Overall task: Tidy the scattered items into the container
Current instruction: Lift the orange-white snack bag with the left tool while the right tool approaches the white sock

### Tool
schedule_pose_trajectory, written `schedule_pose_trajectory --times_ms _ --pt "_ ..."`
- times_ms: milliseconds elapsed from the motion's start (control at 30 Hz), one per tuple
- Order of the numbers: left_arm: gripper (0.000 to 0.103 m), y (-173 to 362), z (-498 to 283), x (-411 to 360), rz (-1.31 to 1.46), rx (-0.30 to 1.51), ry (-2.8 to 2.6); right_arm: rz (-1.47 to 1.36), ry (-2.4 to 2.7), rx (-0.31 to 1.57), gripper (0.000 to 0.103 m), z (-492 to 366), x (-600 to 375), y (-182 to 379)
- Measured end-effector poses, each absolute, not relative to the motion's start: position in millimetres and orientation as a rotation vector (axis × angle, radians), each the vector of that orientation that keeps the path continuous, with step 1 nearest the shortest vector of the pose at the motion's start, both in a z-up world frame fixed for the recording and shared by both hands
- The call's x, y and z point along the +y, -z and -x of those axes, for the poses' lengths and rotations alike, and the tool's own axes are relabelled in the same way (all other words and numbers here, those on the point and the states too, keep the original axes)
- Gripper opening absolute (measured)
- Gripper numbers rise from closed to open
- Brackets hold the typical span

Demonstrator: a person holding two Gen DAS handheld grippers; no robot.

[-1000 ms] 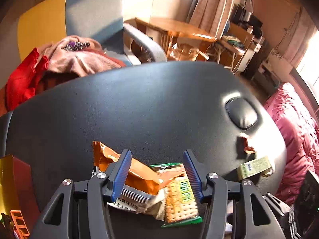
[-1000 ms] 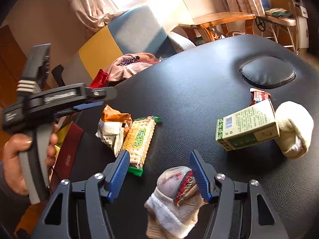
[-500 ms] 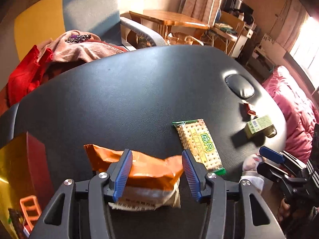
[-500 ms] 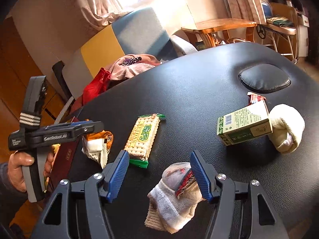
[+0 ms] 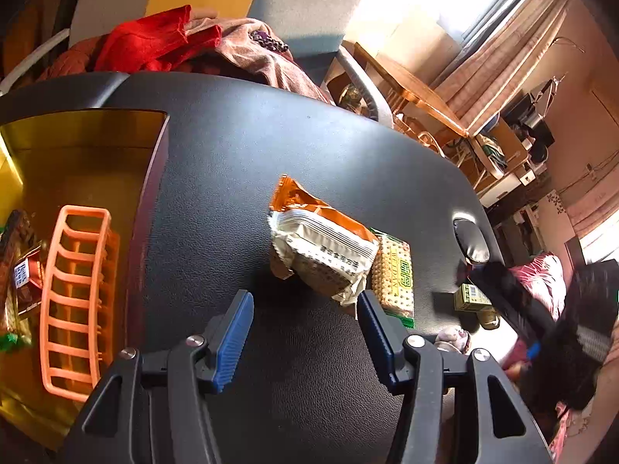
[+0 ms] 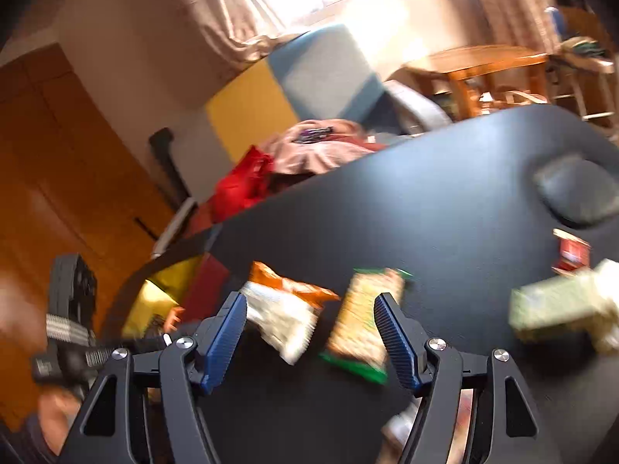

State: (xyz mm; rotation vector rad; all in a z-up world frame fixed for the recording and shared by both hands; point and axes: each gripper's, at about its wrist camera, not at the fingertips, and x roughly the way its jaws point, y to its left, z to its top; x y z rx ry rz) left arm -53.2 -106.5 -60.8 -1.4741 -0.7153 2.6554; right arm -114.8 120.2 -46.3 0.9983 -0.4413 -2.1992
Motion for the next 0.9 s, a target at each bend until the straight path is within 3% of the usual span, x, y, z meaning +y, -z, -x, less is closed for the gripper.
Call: schedule_pose_trajectory --times_ms 167,333,467,633,800,900 --pt "0.057 59.2 48.5 -107.5 1.459 -0.660 -2.694 -1.126 2.003 -0.487 0.072 168.2 61.0 63.0" --pt "0.058 60.5 46.9 -121.6 1.453 -0.721 -2.702 -1.277 1.819 -0.548 0.074 174.6 38.4 92.1" --pt "0.059 63.6 52.6 -127.7 1.471 -0.731 -2.692 -1.252 1.674 -0.657 0.077 140.2 57.6 96.9" --pt "0.068 64.6 67.9 -115.7 1.499 -0.647 -2.669 -1.203 1.836 -0.692 0.082 103.6 105.8 91.6" --pt "0.079 63.2 95.9 -89.3 1.512 -0.493 -2.618 -1.143 2.074 -0.621 0.084 69.4 149.2 74.9" --pt "0.079 63.7 108.7 -78.6 1.520 -0.455 -2.607 -1.100 2.193 -0.584 0.085 49.7 169.9 66.9"
